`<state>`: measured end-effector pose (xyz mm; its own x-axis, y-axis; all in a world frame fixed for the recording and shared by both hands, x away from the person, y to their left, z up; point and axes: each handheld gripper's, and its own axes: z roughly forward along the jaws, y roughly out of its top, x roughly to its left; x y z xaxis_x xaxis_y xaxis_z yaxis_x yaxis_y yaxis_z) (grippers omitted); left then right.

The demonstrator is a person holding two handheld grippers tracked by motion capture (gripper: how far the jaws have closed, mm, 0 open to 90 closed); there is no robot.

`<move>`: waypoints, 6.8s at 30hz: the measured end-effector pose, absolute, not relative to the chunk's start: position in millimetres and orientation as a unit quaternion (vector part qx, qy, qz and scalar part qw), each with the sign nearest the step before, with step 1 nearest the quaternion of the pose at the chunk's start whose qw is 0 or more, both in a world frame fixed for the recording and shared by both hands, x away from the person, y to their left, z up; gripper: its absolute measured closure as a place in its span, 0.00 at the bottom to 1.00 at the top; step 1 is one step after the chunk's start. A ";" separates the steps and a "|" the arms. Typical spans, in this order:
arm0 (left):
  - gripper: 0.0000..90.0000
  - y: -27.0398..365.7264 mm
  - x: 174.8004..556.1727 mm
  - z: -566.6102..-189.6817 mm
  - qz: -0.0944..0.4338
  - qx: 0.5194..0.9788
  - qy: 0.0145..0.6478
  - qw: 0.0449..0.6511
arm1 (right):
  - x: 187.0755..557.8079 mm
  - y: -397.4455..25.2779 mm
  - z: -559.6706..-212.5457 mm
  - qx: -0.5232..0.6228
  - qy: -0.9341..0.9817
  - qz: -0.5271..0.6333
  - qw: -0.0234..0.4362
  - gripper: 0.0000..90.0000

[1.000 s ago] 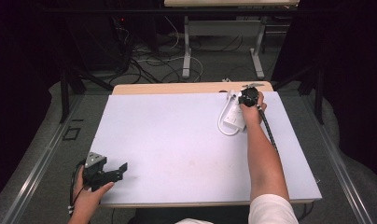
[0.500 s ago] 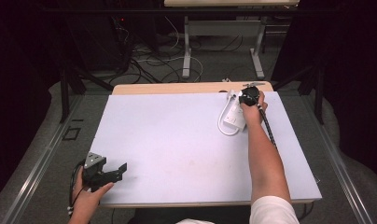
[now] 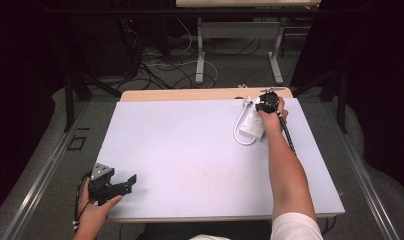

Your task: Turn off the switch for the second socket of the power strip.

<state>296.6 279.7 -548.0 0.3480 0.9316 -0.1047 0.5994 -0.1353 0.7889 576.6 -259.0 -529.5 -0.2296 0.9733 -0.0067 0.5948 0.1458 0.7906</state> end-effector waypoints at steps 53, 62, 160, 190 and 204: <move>0.12 274.4 300.7 -547.3 0.209 0.734 0.512 0.394 | 497.4 -213.5 -467.4 0.479 0.782 0.334 0.217 0.28; 0.12 273.8 300.5 -547.1 0.207 0.734 0.513 0.395 | 471.1 -210.7 -451.8 0.454 0.803 0.328 0.203 0.12; 0.12 272.0 299.3 -545.7 0.208 0.733 0.511 0.397 | 336.8 -308.9 -553.9 0.515 0.740 0.365 0.230 0.01; 0.12 273.2 299.3 -545.1 0.210 0.737 0.508 0.394 | 339.7 -314.1 -558.1 0.526 0.735 0.358 0.233 0.01; 0.12 273.5 299.3 -544.9 0.211 0.737 0.507 0.394 | 339.7 -312.9 -558.5 0.525 0.737 0.357 0.231 0.01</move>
